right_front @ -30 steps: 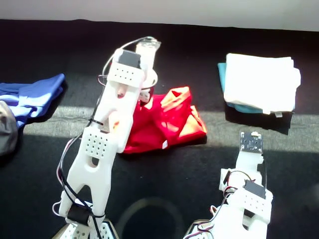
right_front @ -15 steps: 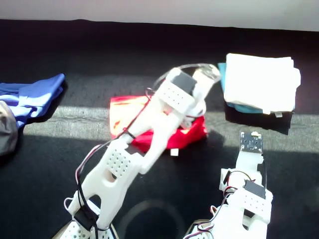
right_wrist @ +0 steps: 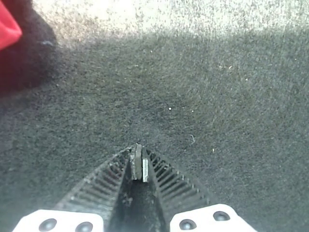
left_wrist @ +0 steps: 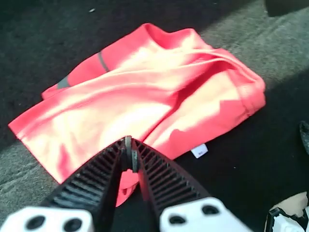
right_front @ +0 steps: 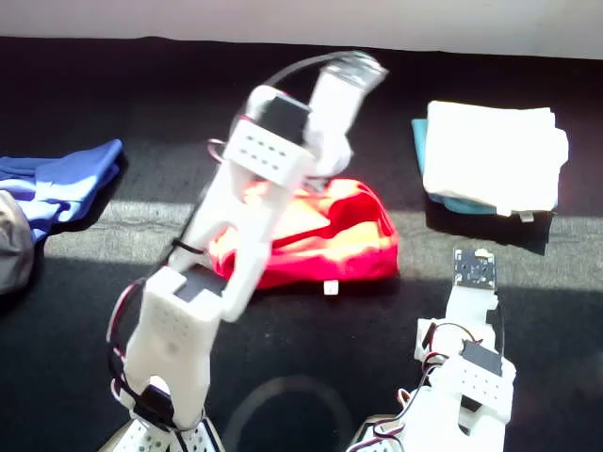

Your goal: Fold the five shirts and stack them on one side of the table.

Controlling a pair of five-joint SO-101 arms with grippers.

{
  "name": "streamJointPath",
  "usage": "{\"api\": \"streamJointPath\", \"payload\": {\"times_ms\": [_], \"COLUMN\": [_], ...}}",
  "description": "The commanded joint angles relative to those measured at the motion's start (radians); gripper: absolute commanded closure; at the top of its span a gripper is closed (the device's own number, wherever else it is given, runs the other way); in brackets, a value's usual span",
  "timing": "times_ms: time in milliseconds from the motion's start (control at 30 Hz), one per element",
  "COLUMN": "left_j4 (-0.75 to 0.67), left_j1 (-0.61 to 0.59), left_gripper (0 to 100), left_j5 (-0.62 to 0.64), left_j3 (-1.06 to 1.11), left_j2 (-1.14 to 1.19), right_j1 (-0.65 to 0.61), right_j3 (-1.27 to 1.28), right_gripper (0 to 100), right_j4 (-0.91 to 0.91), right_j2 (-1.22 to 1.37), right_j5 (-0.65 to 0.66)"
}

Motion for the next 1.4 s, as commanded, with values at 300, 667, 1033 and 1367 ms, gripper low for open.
{"api": "streamJointPath", "payload": {"times_ms": [300, 667, 1033, 1367], "left_j4": [-0.132, -0.256, -0.25, -0.028], "left_j1": [-0.352, -0.397, -0.349, -0.209], "left_gripper": [80, 81, 98, 99], "left_j5": [0.002, -0.003, -0.002, 0.002], "left_j3": [-0.013, -0.012, -0.022, -0.269], "left_j2": [0.328, 0.432, 0.426, 0.363], "right_j1": [0.01, 0.01, 0.01, 0.01], "right_j3": [0.019, 0.021, 0.021, 0.021], "right_gripper": [99.2, 99.2, 99.2, 99.2], "right_j4": [-0.022, -0.022, -0.022, -0.022], "right_j2": [-0.002, -0.002, -0.002, -0.002], "right_j5": [-0.009, -0.009, -0.009, -0.009]}}
